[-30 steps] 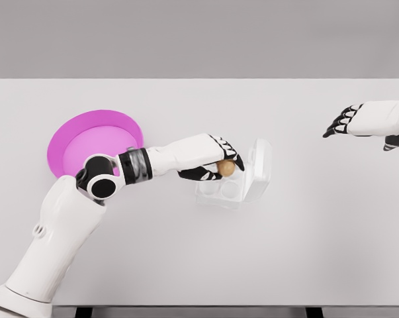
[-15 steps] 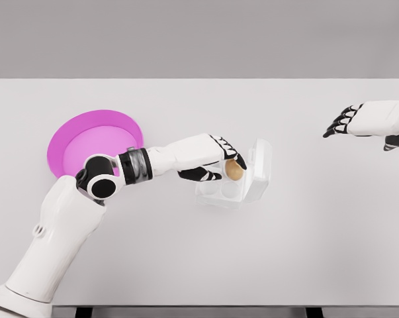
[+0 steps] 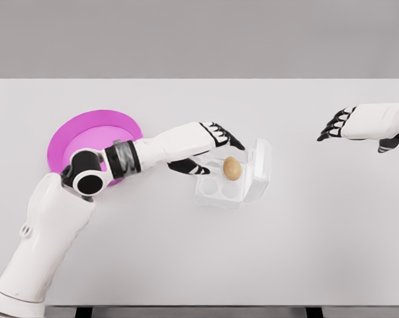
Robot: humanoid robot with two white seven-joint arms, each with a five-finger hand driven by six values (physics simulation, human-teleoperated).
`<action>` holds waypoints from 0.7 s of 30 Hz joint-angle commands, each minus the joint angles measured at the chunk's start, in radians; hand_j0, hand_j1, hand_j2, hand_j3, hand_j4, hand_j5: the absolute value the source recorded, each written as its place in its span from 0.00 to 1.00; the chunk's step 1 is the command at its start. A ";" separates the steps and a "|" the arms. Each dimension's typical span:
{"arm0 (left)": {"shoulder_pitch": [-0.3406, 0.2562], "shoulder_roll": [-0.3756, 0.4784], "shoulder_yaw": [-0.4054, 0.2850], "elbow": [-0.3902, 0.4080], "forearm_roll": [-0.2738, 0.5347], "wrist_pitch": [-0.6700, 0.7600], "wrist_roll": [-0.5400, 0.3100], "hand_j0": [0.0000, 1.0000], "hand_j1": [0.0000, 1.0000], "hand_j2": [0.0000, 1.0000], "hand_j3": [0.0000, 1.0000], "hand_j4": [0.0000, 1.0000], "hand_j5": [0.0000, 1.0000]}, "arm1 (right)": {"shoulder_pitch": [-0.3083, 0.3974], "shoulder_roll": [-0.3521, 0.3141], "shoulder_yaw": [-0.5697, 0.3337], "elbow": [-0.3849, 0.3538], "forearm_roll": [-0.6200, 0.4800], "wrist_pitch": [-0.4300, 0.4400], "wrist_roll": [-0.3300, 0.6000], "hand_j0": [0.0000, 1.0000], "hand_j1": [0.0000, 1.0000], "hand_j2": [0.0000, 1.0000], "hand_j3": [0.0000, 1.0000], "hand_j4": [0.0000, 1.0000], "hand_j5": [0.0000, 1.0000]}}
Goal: Pack egg into the box and close the box lid
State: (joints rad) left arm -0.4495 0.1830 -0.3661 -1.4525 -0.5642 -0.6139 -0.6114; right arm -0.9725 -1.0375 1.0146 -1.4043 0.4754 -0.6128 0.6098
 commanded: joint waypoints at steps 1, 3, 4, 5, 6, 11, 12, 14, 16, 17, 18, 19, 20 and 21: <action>0.000 0.033 0.030 -0.031 0.043 0.003 0.001 0.97 0.97 0.97 0.97 0.97 0.97 | 0.000 -0.001 -0.001 -0.004 -0.001 0.002 0.001 1.00 1.00 1.00 1.00 1.00 1.00; 0.002 0.084 0.055 -0.040 0.098 0.003 0.001 1.00 1.00 1.00 1.00 1.00 1.00 | 0.009 -0.001 -0.001 -0.007 -0.001 0.002 0.001 1.00 1.00 1.00 1.00 1.00 1.00; 0.005 0.115 0.058 -0.057 0.135 0.003 0.001 1.00 1.00 1.00 1.00 1.00 1.00 | 0.012 -0.001 -0.001 -0.019 -0.001 0.002 0.001 1.00 1.00 1.00 1.00 1.00 1.00; 0.006 0.151 0.058 -0.081 0.187 0.003 0.001 1.00 1.00 1.00 1.00 1.00 1.00 | 0.012 -0.001 -0.001 -0.036 -0.003 0.002 0.001 1.00 1.00 1.00 1.00 1.00 1.00; 0.009 0.174 0.059 -0.094 0.222 0.003 0.001 1.00 1.00 1.00 1.00 1.00 1.00 | 0.012 -0.001 -0.001 -0.053 -0.003 0.002 0.001 1.00 1.00 1.00 1.00 1.00 1.00; 0.107 0.267 0.228 -0.172 0.376 0.003 0.001 1.00 1.00 1.00 1.00 1.00 1.00 | 0.021 0.002 0.002 -0.122 0.005 0.002 0.001 1.00 1.00 1.00 1.00 1.00 1.00; 0.132 0.267 0.265 -0.178 0.376 0.003 0.001 1.00 1.00 1.00 1.00 1.00 1.00 | 0.029 0.001 0.002 -0.134 0.005 0.002 0.001 1.00 1.00 1.00 1.00 1.00 1.00; 0.196 0.268 0.343 -0.178 0.405 0.003 0.001 1.00 1.00 1.00 1.00 1.00 1.00 | 0.031 0.001 0.002 -0.150 0.005 0.002 0.001 1.00 1.00 1.00 1.00 1.00 1.00; 0.247 0.274 0.381 -0.177 0.452 0.003 0.001 1.00 1.00 1.00 1.00 1.00 1.00 | 0.031 -0.001 0.002 -0.188 0.019 0.002 0.001 1.00 1.00 1.00 1.00 1.00 1.00; 0.259 0.293 0.401 -0.178 0.469 0.003 0.001 1.00 1.00 1.00 1.00 1.00 1.00 | 0.032 -0.001 0.002 -0.202 0.022 0.002 0.001 1.00 1.00 1.00 1.00 1.00 1.00; 0.261 0.299 0.404 -0.177 0.471 0.003 0.001 1.00 1.00 1.00 1.00 1.00 1.00 | 0.034 -0.001 0.004 -0.209 0.025 0.002 0.001 1.00 1.00 1.00 1.00 1.00 1.00; 0.264 0.302 0.420 -0.177 0.472 0.003 0.001 1.00 1.00 1.00 1.00 1.00 1.00 | 0.034 -0.001 0.004 -0.223 0.035 0.002 0.001 1.00 1.00 1.00 1.00 1.00 1.00; 0.288 0.302 0.446 -0.177 0.472 0.003 0.001 1.00 1.00 1.00 1.00 1.00 1.00 | 0.034 -0.001 0.004 -0.232 0.037 0.002 0.001 1.00 1.00 1.00 1.00 1.00 1.00; 0.299 0.300 0.467 -0.177 0.472 0.003 0.001 1.00 1.00 1.00 1.00 1.00 1.00 | 0.034 -0.001 0.004 -0.234 0.040 0.002 0.001 1.00 1.00 1.00 1.00 1.00 1.00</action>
State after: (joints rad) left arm -0.1503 0.4762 0.0553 -1.6276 -0.1124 -0.6137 -0.6114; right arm -0.9388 -1.0375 1.0188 -1.6191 0.5090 -0.6128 0.6111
